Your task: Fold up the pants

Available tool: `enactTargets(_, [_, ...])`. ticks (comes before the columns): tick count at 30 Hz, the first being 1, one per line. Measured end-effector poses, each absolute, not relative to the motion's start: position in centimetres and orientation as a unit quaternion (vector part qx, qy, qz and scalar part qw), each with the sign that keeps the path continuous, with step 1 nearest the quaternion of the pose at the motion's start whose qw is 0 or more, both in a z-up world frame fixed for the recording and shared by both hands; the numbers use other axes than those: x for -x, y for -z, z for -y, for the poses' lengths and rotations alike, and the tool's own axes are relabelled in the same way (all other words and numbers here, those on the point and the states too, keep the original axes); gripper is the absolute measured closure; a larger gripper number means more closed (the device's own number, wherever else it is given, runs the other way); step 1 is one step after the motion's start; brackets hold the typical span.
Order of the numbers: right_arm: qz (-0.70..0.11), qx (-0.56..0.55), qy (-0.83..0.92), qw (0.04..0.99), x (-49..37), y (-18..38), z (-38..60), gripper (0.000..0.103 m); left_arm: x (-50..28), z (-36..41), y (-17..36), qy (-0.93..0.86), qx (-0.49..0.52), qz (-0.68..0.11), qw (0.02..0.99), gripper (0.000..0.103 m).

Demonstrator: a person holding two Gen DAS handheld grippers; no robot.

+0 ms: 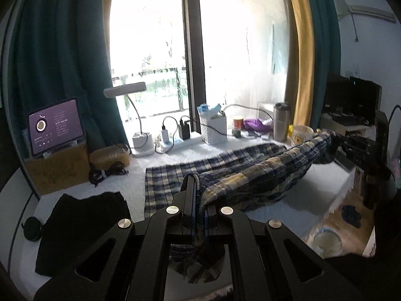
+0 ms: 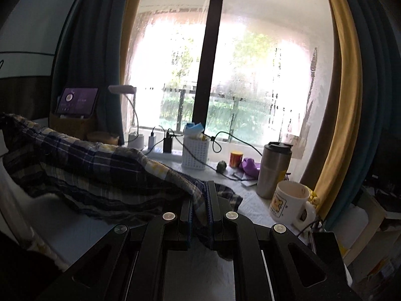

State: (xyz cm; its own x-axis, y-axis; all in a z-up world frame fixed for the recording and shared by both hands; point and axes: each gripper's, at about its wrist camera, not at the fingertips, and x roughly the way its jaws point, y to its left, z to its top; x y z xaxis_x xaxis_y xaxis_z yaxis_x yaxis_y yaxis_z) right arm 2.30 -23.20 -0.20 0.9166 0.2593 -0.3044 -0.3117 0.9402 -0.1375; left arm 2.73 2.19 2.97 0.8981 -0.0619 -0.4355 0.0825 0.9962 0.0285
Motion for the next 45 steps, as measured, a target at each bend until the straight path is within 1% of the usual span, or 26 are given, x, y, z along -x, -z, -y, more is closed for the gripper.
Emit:
enactTargets(12, [-0.135,0.092,-0.135,0.977,-6.1,-1.8,22.1,0.094,-6.5,-4.1,-4.6,0.037,-0.002,-0.192,0.981,0.100])
enactTargets(29, [-0.142,0.102,-0.113,0.978,-11.2,-4.1,20.8,0.094,-12.8,-6.2,-6.0,0.062,0.003,-0.204,0.977,0.100])
enactTargets(45, [-0.151,0.092,-0.110,0.978,-17.0,-4.1,20.2,0.094,-18.2,-7.6,-5.9,0.067,0.000,-0.225,0.972,0.100])
